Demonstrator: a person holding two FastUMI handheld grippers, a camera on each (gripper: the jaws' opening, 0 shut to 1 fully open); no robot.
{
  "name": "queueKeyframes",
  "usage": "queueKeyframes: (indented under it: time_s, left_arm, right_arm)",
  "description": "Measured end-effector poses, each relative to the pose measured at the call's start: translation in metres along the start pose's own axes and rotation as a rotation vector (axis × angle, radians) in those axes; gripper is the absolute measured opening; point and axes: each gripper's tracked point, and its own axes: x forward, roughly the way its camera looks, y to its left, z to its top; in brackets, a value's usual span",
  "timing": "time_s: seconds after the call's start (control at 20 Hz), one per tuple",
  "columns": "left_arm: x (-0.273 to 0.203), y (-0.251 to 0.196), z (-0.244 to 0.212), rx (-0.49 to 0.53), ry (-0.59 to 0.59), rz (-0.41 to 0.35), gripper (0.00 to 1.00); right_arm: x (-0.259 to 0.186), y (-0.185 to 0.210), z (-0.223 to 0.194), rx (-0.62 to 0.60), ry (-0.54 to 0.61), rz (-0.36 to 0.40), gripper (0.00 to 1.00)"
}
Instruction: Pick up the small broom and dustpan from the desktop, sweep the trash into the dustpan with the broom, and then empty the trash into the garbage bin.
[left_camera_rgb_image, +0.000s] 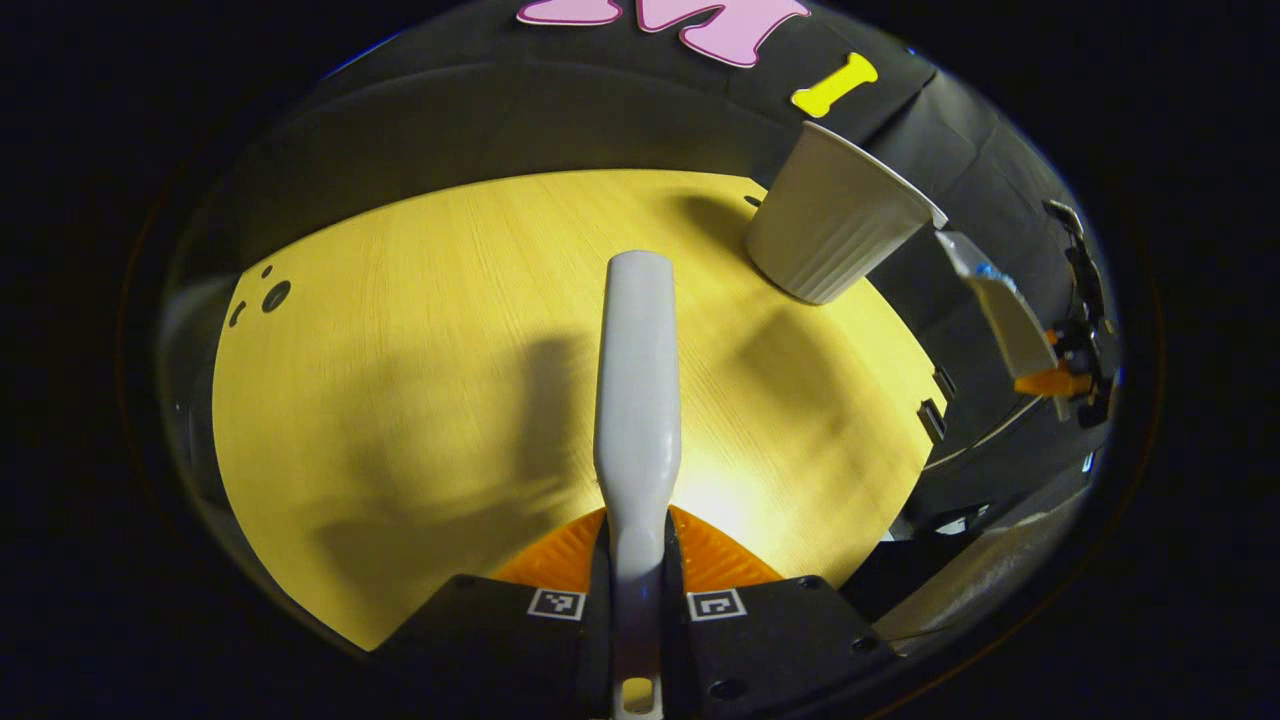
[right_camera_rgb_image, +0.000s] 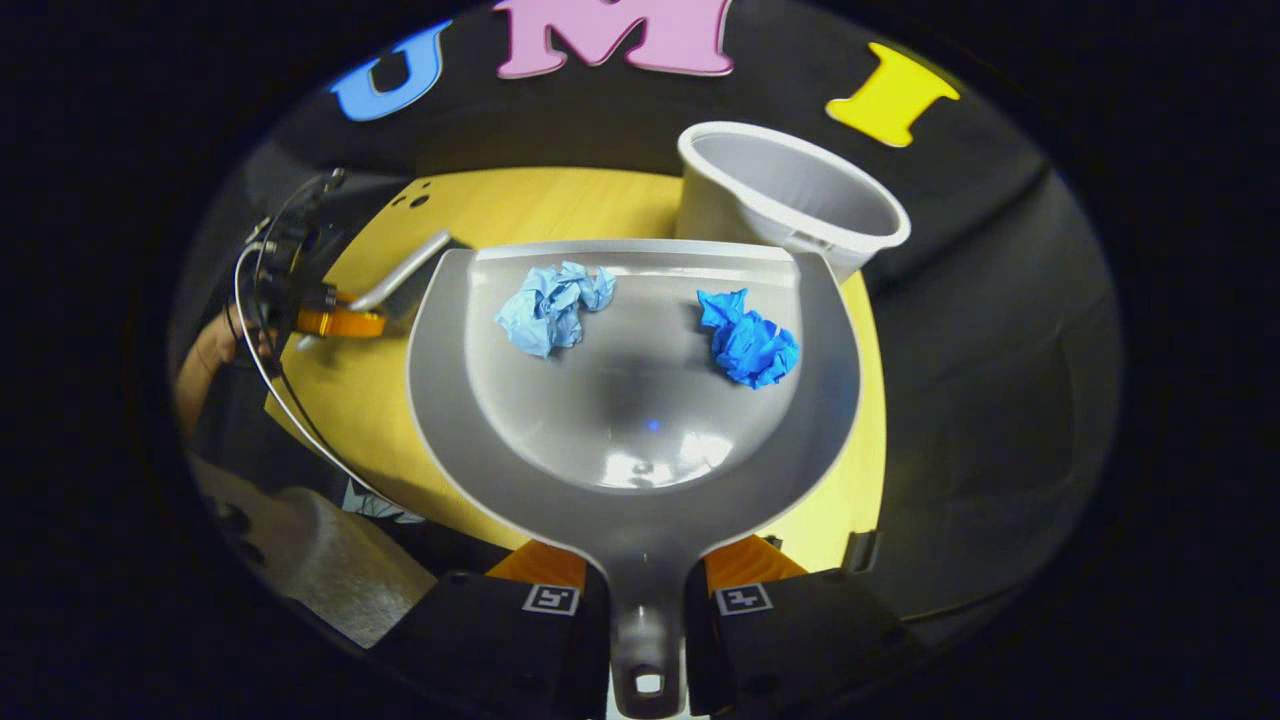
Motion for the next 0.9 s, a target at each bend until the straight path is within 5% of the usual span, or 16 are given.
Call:
queueKeyframes:
  time_s: [0.4, 0.9]
  left_arm:
    - [-0.004, 0.005, -0.016, 0.011, -0.004, -0.030, 0.23]
    - [0.000, 0.021, -0.036, -0.008, 0.002, -0.015, 0.23]
  right_arm:
    - [-0.008, -0.001, 0.014, 0.044, -0.037, -0.130, 0.34]
    - [-0.025, -0.019, 0.027, 0.013, 0.096, -0.299, 0.34]
